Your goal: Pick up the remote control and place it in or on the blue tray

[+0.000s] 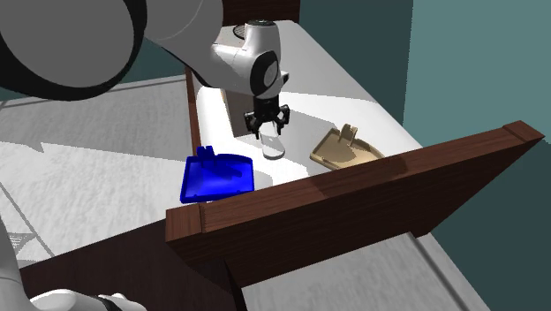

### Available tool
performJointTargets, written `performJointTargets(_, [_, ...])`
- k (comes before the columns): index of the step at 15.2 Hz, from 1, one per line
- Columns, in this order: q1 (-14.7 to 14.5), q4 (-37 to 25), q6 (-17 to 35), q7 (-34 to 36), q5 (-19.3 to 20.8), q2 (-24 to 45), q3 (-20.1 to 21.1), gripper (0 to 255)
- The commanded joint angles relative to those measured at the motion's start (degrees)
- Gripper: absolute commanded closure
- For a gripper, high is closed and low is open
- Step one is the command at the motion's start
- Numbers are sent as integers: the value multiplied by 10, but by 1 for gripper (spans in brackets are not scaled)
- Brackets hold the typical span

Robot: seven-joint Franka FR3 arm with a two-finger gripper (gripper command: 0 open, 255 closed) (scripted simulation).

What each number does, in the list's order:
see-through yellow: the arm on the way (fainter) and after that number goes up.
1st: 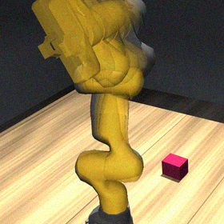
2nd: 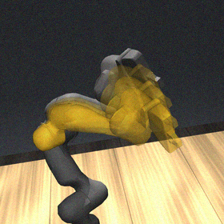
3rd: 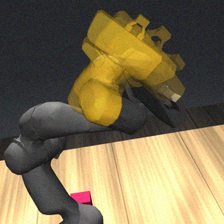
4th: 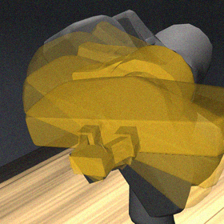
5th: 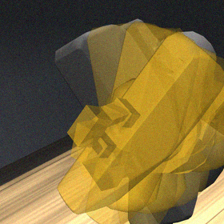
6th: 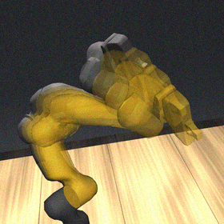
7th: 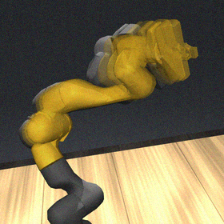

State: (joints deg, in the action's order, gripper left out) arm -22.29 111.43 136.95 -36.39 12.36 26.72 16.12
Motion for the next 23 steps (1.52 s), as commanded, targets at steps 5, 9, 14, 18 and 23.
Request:
performJointTargets(5, [3,23,-16,-1,-13,-40,10,255])
performJointTargets(9, [-4,119,17,22,-26,-105,26,255])
performJointTargets(14, [-18,226,50,49,-53,-182,52,255])
performJointTargets(18, [-34,299,68,67,-84,-241,75,255])
performJointTargets(23, [-37,303,106,90,-53,-203,69,255])
